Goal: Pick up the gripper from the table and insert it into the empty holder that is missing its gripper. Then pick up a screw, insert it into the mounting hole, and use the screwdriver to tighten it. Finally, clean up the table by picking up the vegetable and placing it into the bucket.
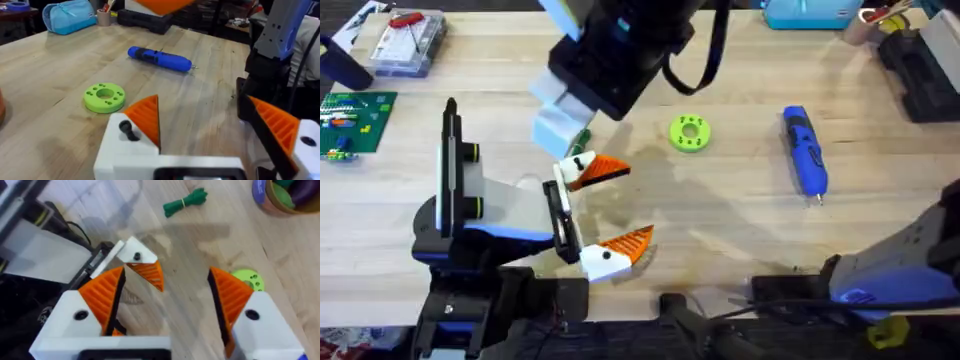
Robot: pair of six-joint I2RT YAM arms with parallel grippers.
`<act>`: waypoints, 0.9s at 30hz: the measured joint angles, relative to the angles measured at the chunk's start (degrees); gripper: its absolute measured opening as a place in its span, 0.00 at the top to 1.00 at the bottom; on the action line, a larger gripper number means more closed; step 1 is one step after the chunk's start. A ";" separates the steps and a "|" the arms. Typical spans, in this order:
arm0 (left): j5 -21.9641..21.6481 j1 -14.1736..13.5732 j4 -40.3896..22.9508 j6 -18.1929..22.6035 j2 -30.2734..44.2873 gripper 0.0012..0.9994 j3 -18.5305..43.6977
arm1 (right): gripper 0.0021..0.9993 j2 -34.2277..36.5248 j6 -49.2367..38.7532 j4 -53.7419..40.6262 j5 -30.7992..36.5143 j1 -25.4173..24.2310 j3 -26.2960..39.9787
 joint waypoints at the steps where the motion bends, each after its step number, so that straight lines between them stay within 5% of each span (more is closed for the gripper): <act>1: 0.01 0.00 0.00 0.00 0.00 0.01 0.00 | 0.03 -0.04 0.07 0.08 -0.01 0.33 -0.15; 9: 0.01 0.00 0.00 0.00 0.00 0.01 0.00 | 0.03 1.10 -1.22 -6.14 -0.71 1.60 -1.37; 27: 0.01 0.00 0.00 0.00 0.00 0.01 0.00 | 0.03 5.79 -1.44 0.85 -2.78 1.72 -1.63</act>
